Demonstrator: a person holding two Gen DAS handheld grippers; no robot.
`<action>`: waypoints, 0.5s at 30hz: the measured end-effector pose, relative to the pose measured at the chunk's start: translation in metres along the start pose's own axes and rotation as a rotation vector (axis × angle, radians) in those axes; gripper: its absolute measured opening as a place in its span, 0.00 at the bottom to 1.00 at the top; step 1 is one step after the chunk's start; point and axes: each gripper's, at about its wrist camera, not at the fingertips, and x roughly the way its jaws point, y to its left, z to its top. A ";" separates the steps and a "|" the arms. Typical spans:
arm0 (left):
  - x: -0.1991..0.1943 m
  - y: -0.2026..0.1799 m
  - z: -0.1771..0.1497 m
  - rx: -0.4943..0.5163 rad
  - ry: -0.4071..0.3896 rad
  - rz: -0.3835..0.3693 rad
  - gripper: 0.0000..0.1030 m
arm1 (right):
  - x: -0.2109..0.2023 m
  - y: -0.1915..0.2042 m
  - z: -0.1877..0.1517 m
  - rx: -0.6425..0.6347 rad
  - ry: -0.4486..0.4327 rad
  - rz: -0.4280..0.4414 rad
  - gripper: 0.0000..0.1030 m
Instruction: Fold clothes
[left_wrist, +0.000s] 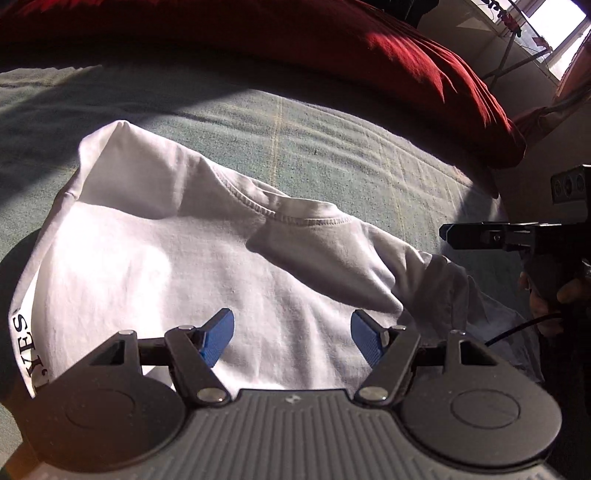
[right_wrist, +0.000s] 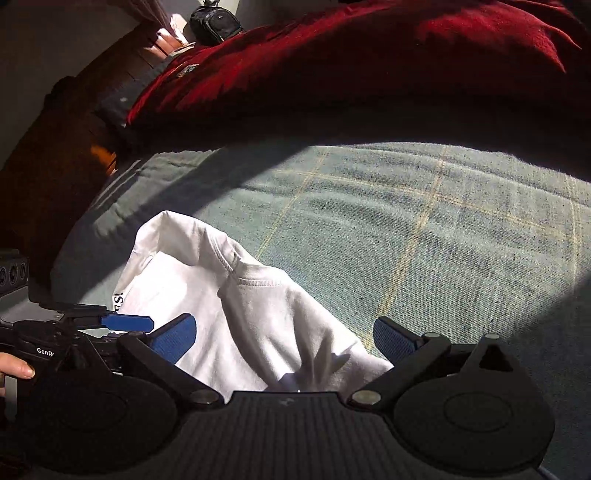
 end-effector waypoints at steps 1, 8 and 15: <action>0.003 -0.001 0.000 0.007 0.004 0.002 0.68 | 0.005 -0.014 0.003 0.020 0.034 0.021 1.00; 0.019 0.003 0.005 -0.009 0.022 -0.021 0.68 | 0.032 -0.060 -0.011 0.166 0.236 0.214 1.00; 0.018 -0.002 0.005 0.039 0.025 -0.016 0.68 | 0.034 -0.074 0.000 0.108 0.385 0.252 1.00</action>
